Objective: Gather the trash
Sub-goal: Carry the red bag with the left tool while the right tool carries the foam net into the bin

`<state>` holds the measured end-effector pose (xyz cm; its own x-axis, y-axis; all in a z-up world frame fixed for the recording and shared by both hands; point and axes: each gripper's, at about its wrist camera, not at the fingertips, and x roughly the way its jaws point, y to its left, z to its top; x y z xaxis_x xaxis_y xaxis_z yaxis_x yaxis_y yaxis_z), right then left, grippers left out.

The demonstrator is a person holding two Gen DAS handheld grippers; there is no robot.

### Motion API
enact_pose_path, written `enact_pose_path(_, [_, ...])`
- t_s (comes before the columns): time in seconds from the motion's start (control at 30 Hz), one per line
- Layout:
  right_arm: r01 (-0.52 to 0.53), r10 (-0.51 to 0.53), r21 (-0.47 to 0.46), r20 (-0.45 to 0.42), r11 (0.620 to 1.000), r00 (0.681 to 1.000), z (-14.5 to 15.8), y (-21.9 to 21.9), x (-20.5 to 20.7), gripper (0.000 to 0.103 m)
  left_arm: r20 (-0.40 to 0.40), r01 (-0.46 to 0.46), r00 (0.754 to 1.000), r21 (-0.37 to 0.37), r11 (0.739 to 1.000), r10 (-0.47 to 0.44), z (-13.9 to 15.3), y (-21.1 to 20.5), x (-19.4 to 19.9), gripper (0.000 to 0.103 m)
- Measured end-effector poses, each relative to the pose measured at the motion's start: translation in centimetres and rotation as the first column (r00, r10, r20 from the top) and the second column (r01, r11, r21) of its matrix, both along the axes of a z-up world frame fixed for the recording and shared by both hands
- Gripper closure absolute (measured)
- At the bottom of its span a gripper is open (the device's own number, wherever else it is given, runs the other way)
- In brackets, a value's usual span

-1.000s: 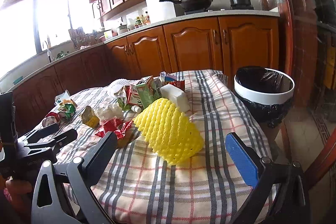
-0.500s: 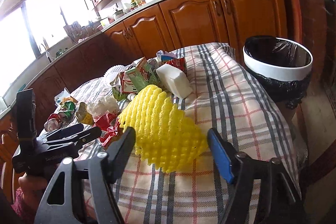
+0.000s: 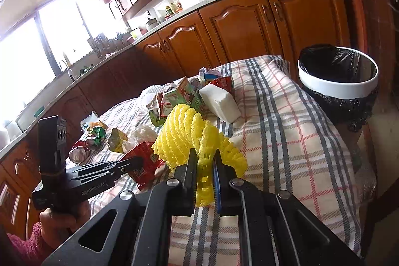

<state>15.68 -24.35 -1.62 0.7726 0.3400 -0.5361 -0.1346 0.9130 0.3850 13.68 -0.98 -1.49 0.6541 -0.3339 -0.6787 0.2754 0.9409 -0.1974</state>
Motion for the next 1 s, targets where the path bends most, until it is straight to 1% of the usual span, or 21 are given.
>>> enact_pose_path(0.2, [0.034, -0.034, 0.000, 0.040, 0.999, 0.999, 1.8, -1.4, -0.2, 0.093, 0.048, 0.034, 0.998, -0.029, 0.999, -0.033, 2.4, -0.6, -0.2, 0.097])
enact_pose_path(0.33, [0.060, -0.060, -0.002, 0.057, 0.998, 0.997, 2.5, -2.8, 0.0, 0.093, 0.079, 0.066, 0.995, -0.031, 0.997, -0.064, 3.7, -1.8, 0.5, 0.097])
enact_pose_path(0.57, [0.135, -0.135, -0.002, 0.055, 0.991, 0.989, 2.9, -6.3, 0.5, 0.093, 0.102, 0.137, 0.986, -0.021, 0.990, -0.134, 4.6, -5.1, 2.6, 0.097])
enact_pose_path(0.77, [0.196, -0.195, -0.013, 0.056, 0.980, 0.979, 3.3, -9.1, 1.1, 0.093, 0.105, 0.186, 0.977, -0.014, 0.982, -0.184, 4.7, -8.0, 6.0, 0.097])
enact_pose_path(1.0, [0.265, -0.264, -0.020, 0.045, 0.964, 0.963, 3.5, -12.6, 2.5, 0.093, 0.095, 0.216, 0.972, -0.025, 0.976, -0.213, 4.6, -11.2, 11.0, 0.097])
